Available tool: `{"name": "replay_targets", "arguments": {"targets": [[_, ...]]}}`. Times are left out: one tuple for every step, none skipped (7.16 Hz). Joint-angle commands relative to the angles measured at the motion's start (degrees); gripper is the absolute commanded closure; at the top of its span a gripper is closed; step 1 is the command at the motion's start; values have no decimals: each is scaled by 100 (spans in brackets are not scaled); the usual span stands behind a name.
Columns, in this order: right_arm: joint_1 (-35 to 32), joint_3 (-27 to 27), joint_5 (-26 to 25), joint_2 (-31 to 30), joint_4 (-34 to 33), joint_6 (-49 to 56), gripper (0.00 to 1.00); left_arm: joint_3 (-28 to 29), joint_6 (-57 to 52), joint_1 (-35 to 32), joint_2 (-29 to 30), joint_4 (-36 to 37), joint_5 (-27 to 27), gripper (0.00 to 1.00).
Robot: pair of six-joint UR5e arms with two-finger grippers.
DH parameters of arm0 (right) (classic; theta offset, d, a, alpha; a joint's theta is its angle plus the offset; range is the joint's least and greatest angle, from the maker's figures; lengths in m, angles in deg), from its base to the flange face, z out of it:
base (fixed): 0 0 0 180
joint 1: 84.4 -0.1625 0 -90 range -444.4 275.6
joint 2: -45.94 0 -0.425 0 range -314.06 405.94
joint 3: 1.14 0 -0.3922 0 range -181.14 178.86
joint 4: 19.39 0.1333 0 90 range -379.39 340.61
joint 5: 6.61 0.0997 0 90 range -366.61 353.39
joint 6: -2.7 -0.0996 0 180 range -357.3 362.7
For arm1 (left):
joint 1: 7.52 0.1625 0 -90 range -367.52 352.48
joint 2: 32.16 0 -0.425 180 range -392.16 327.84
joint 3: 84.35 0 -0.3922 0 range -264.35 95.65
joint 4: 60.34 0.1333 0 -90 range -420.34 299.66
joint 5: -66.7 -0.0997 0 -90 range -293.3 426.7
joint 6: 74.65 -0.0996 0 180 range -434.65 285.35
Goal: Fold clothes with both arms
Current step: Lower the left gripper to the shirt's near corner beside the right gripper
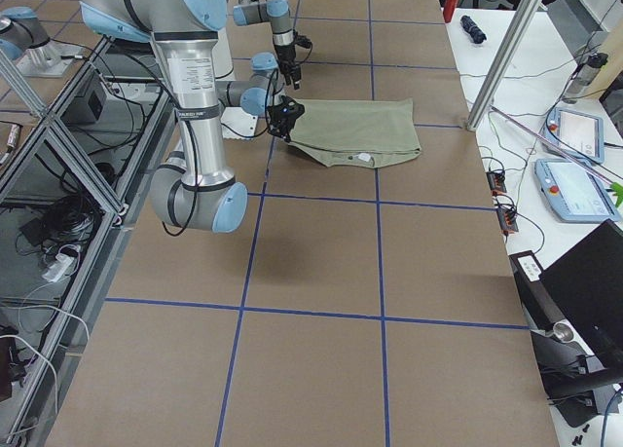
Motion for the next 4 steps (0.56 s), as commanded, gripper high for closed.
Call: {"name": "replay_targets", "arguments": {"targets": [[3,1,0,0,6,0,100,152,-5,46,136,-1,2,32],[3,1,0,0,6,0,100,301,-13,46,302,-1,2,33],[12,1,0,0,6,0,100,354,-22,46,321,-1,-7,34],[12,1,0,0,6,0,100,433,-40,46,330,-18,-7,35]]}}
